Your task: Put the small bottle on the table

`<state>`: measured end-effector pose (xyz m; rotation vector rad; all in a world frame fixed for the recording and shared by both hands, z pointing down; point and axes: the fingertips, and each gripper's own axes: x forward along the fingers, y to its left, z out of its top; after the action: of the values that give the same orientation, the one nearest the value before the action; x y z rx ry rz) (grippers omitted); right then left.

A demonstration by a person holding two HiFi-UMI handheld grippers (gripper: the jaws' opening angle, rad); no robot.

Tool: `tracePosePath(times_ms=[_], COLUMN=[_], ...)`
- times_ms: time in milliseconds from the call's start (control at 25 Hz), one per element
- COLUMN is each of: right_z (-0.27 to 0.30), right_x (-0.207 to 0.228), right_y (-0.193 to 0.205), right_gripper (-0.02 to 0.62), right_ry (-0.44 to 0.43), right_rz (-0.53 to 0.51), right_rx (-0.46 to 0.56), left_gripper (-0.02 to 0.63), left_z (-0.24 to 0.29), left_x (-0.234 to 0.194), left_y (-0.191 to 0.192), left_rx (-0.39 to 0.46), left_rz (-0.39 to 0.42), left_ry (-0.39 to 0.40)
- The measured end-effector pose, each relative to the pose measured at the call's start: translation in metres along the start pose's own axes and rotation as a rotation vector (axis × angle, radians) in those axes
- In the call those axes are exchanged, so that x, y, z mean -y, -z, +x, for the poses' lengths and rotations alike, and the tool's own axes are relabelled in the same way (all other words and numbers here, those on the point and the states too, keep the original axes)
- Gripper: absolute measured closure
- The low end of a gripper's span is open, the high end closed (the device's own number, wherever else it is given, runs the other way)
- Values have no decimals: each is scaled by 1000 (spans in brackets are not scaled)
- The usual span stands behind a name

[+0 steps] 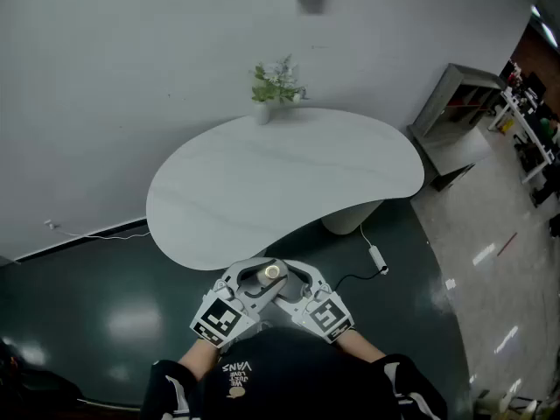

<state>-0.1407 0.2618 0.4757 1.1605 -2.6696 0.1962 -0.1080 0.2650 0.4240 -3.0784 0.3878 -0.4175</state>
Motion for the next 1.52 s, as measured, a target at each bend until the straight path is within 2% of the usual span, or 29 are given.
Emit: tracePosePath(times_ms=[200, 520, 920, 1160, 1520], right_z=[-3, -12, -23, -24, -1], right_x=[28, 101, 190, 213, 233], right_y=[1, 2, 7, 17, 16], right_gripper=[330, 330, 330, 330, 330], right_ry=[-25, -85, -207, -282, -319], right_rz=[-8, -26, -78, -84, -52], right_rx=[2, -6, -21, -21, -26], left_gripper=[446, 446, 446, 446, 446], left_z=[26, 93, 175, 200, 209], left_x=[-11, -41, -77, -86, -118], left_y=[-5, -20, -36, -32, -27], left_rx=[-5, -12, -10, -30, -54], left_rz=[-4, -22, -53, -73, -100], left_ry=[-26, -86, -214, -285, -304])
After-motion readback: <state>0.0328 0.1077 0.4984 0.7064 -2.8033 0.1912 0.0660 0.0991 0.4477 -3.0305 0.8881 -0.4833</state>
